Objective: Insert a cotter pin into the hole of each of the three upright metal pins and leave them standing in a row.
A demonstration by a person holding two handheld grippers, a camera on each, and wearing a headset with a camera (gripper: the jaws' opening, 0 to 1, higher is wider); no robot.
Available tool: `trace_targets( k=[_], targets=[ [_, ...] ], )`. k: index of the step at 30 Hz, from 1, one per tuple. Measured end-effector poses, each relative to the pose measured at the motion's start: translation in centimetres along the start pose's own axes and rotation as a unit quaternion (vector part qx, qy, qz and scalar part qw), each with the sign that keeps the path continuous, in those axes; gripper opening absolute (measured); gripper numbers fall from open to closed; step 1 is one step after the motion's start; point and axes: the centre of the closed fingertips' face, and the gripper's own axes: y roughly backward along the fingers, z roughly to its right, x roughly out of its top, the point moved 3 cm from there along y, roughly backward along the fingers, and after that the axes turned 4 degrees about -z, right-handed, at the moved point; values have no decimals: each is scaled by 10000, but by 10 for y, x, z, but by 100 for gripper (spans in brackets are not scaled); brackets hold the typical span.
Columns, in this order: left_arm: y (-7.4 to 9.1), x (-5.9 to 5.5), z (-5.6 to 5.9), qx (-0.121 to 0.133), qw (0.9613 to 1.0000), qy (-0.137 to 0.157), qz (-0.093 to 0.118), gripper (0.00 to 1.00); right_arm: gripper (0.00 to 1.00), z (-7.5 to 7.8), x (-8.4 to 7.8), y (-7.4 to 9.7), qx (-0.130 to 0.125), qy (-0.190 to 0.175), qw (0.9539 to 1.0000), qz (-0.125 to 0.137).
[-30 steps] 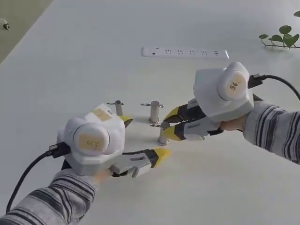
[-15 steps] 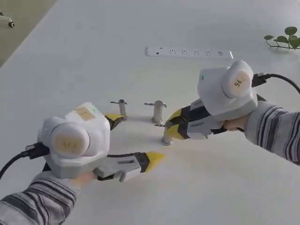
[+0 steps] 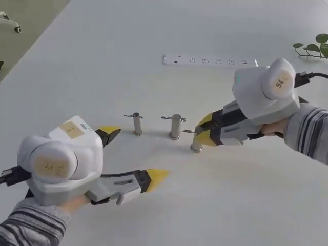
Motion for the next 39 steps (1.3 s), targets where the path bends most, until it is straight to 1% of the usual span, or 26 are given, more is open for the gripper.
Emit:
trace_targets(
  k=[8,10,11,14,19,21,24,28,31,34,39],
  targets=[
    [6,1,-5,86,10000,-30,26,79,8,11,-6,4,35,96,9999,-90],
    [7,1,-7,100,9999,-27,32,80,8,15,-8,5,36,92,9999,-113],
    [8,1,-7,100,9999,-16,38,80,8,21,-11,6,36,87,9999,-123],
    [9,3,-8,87,9999,0,70,82,8,24,-12,7,10,69,9999,-125],
    [10,3,-12,76,9999,48,77,84,8,26,-13,5,67,126,9998,-166],
    [10,3,-13,83,9999,62,73,84,8,32,-15,5,77,152,9997,-179],
    [11,3,-14,89,9999,103,70,84,8,32,-15,4,132,180,9996,-193],
    [11,3,-14,90,9999,126,57,84,8,33,-16,3,143,241,9993,-242],
    [10,4,-13,59,9996,267,106,83,8,35,-15,3,169,234,9993,-238],
    [10,6,-11,43,9994,302,143,83,8,37,-15,3,170,222,9993,-241],
    [9,6,-10,7,9995,308,114,83,8,36,-16,4,390,188,9987,-278]
  ],
)
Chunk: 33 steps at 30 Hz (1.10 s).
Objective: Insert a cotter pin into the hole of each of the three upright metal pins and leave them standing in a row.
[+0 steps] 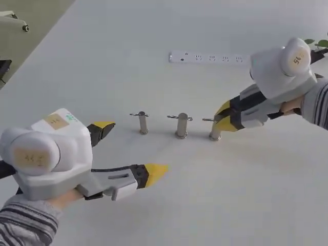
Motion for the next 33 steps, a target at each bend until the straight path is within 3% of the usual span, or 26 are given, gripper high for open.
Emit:
trace_targets(
  k=[10,17,21,25,30,33],
  targets=[
    [1,-4,-1,-3,10000,-7,-81,82,9,1,-1,0,302,26,9995,43],
    [2,-4,-2,21,9999,21,-112,82,9,3,-3,-1,367,39,9993,53],
    [2,-5,-2,12,9999,29,-156,82,11,1,-6,-2,348,141,9993,-81],
    [2,-5,-2,8,9998,5,-187,82,19,-4,-8,-1,347,257,9989,-171],
    [1,-5,-9,47,9998,40,-173,82,25,-2,0,8,103,172,9998,-32],
    [1,-2,-13,92,9998,66,-134,82,27,-1,4,12,-44,-46,9998,199]
  ],
)
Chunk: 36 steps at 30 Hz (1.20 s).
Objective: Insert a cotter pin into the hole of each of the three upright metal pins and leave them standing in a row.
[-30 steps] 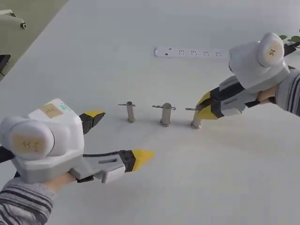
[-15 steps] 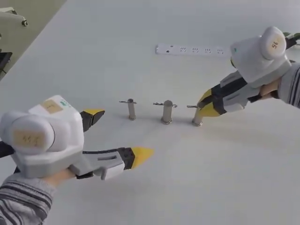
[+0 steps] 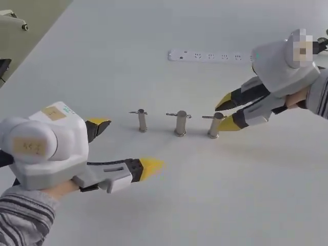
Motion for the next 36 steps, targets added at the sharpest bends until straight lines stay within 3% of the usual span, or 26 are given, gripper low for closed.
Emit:
trace_targets(
  k=[4,7,10,13,18,20,22,24,27,31,34,36],
  targets=[
    [1,2,-5,96,9999,51,-12,82,32,-1,0,6,-315,-531,9981,56],
    [2,1,-7,171,9998,67,-40,82,37,-5,5,9,-514,-740,9952,371],
    [3,1,-9,220,9997,97,-51,82,39,-10,7,11,-745,-1045,9896,643],
    [4,2,-11,258,9996,125,-82,84,47,-15,5,11,-920,-1298,9845,733],
    [5,7,-10,287,9995,150,-51,88,54,-21,7,13,-1416,-1770,9688,1007],
    [5,8,-10,297,9994,165,-52,88,60,-26,6,13,-1512,-1900,9647,1021],
    [4,8,-10,315,9993,176,-74,90,65,-29,5,12,-1579,-1895,9640,997],
    [3,10,-8,301,9994,158,-65,92,68,-30,5,13,-1743,-2136,9549,1105],
    [2,8,-4,254,9995,140,-135,94,73,-33,3,13,-1813,-2375,9463,1236],
    [0,9,-3,277,9995,92,-134,99,78,-37,-2,13,-2009,-2350,9444,1120],
    [-1,9,-2,252,9995,119,-148,99,81,-41,-3,16,-2100,-2612,9340,1235],
    [-1,8,-1,227,9995,128,-158,99,82,-43,-5,16,-2172,-2708,9295,1245]
  ],
)
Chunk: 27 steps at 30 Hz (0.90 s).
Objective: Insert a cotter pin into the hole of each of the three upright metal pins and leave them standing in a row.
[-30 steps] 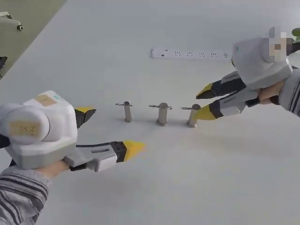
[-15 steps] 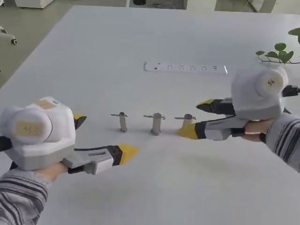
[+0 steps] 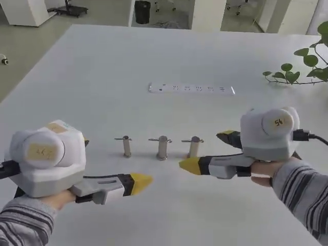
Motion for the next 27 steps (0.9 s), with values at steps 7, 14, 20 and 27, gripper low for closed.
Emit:
trace_targets(
  k=[7,14,20,27],
  targets=[
    [4,2,2,80,9998,164,101,99,85,1,-6,5,-187,-98,9998,-1],
    [8,7,7,95,9995,239,192,99,85,3,-4,10,-305,-163,9994,14],
    [12,11,6,135,9995,217,195,97,84,1,-4,15,-386,-115,9992,-31],
    [22,10,5,186,9991,335,197,96,82,-4,-2,20,-445,-157,9989,10]
  ],
)
